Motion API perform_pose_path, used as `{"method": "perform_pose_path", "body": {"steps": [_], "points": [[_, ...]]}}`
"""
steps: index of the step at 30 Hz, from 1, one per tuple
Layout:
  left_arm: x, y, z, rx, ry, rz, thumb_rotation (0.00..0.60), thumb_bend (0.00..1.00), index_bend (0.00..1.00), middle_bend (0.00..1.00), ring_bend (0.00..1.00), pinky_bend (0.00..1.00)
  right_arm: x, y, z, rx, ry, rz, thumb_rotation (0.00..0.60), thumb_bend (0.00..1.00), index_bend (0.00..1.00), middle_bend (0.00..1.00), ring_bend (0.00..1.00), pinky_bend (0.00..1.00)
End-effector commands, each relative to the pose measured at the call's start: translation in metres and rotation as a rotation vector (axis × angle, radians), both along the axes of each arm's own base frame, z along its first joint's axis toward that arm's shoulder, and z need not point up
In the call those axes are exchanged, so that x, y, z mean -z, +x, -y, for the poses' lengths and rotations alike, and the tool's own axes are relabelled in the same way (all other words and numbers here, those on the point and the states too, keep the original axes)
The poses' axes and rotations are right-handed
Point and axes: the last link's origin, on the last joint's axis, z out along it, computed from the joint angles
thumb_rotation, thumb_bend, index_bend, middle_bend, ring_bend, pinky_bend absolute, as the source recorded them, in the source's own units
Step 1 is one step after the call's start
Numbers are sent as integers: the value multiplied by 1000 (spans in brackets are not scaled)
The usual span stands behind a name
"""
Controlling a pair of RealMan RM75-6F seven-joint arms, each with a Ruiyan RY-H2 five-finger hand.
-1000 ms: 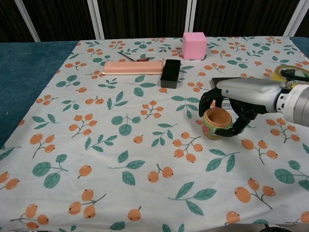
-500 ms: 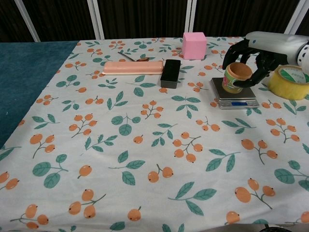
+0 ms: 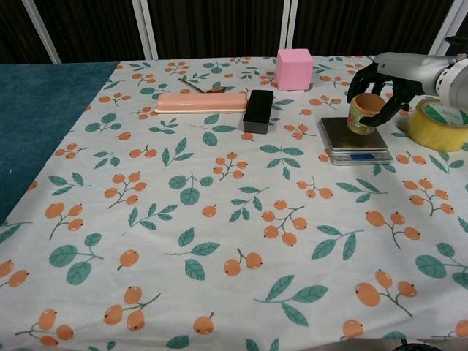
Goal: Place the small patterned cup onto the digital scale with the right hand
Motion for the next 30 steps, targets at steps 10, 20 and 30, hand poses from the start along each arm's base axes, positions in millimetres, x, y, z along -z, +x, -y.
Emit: {"method": "perform_pose_path", "body": {"steps": [10, 20, 30], "points": [[0, 0, 0, -2, -1, 0, 600, 124, 32, 0, 0, 45, 13, -6, 5, 46, 12, 33, 600, 139, 140, 7, 196, 306], [0, 0, 0, -4, -1, -2, 600, 124, 32, 0, 0, 45, -22, 9, -7, 21, -9, 136, 600, 107, 97, 0, 143, 265], [1, 1, 1, 2, 0, -4, 600, 124, 32, 0, 0, 45, -95, 9, -76, -106, -150, 22, 600, 108, 92, 0, 153, 258]]}}
